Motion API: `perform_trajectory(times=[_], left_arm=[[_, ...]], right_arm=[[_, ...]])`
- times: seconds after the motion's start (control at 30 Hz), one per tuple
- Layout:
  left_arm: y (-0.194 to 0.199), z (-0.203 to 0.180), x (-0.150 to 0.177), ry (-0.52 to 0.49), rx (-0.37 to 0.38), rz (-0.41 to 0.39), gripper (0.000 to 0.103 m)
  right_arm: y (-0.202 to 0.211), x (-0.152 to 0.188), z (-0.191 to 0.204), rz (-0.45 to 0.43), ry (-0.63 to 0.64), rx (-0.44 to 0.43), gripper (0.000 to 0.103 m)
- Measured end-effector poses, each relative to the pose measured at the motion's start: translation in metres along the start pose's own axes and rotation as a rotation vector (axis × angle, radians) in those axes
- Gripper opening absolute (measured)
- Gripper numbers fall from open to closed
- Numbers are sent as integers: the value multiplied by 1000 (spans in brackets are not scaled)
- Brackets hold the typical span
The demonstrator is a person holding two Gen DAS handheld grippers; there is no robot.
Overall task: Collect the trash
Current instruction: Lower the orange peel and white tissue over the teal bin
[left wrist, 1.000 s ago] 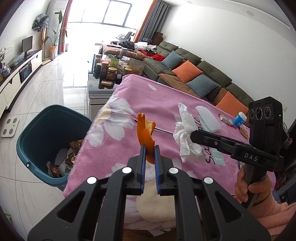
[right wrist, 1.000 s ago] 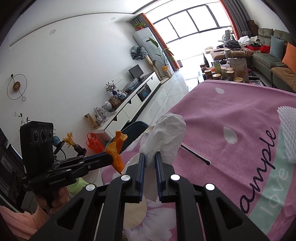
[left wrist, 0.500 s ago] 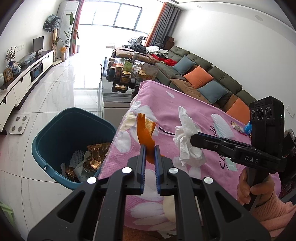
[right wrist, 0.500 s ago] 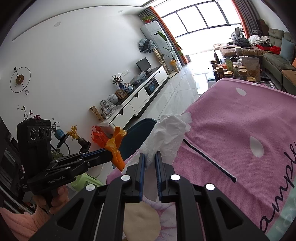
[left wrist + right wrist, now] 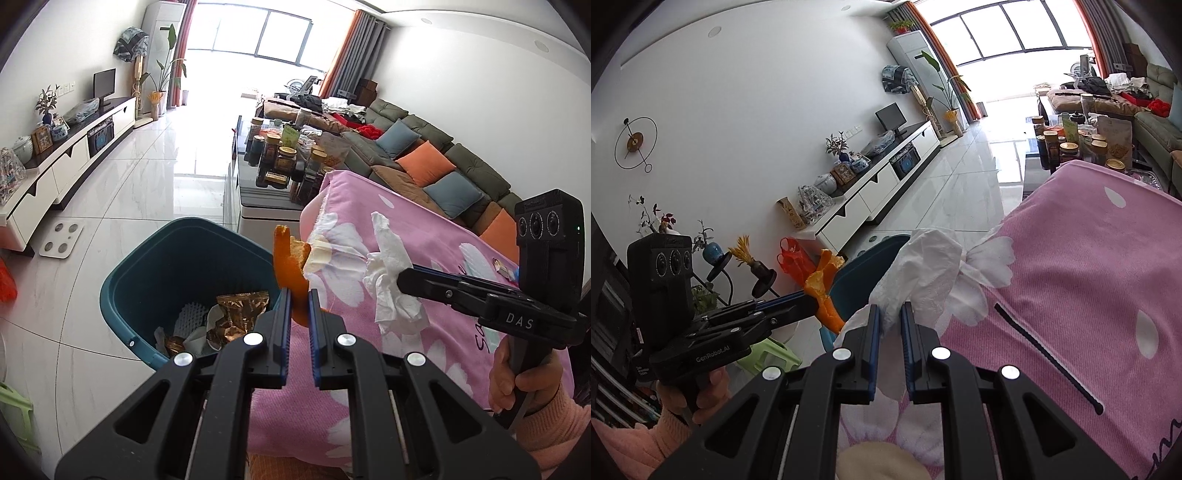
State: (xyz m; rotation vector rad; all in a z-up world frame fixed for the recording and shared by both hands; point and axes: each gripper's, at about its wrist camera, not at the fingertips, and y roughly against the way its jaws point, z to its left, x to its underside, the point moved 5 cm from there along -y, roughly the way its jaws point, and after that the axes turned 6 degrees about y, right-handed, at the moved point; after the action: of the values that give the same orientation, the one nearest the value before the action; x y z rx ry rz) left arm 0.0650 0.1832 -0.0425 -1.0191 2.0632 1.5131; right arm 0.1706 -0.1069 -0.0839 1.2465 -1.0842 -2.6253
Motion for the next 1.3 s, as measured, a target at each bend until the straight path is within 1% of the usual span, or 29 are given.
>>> perform_trajectory(times=[0.77, 1.3], left_arm=[[-6, 45, -12, 64, -87, -16, 9], [-20, 51, -12, 77, -140, -10, 9]], right_arm=[[-44, -15, 25, 64, 41, -13, 10], [-80, -24, 37, 114, 53, -3, 10]])
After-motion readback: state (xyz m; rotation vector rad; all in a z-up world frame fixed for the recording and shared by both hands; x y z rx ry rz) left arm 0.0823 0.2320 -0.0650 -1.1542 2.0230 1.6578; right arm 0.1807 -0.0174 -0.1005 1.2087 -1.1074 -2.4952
